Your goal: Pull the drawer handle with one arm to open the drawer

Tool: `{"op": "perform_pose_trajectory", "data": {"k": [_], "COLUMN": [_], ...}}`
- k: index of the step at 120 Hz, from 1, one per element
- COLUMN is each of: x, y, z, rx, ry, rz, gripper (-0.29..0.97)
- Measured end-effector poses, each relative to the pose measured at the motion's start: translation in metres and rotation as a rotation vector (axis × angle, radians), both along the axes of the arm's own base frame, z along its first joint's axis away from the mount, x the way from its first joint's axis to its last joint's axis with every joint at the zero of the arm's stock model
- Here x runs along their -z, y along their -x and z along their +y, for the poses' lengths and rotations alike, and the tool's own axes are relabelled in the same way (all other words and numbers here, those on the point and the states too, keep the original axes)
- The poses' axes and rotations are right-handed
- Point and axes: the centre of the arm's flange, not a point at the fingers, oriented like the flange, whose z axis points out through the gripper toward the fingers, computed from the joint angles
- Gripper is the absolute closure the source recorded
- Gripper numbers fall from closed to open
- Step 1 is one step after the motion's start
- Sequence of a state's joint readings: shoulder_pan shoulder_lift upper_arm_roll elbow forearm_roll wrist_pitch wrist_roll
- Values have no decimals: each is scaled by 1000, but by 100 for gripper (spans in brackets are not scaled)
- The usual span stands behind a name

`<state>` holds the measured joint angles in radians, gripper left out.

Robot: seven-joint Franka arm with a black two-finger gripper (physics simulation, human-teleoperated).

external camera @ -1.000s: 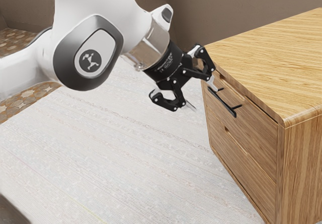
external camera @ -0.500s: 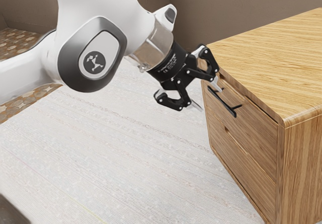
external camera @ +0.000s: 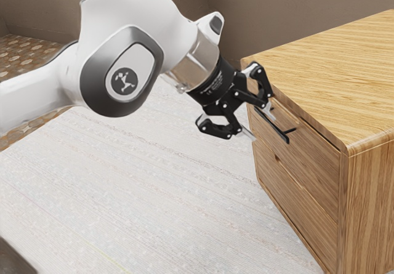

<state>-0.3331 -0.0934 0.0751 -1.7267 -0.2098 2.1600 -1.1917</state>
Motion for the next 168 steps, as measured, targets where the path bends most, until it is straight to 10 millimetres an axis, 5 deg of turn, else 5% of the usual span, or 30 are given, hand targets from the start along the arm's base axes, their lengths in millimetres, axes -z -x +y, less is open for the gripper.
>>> {"op": "perform_pose_trajectory", "data": {"k": [83,168], "x": [1,1], "y": [3,29], "z": [1,12], "rx": [8,8], "ry": [-5,-5], "rz": [0,9], "gripper": [64,67]}}
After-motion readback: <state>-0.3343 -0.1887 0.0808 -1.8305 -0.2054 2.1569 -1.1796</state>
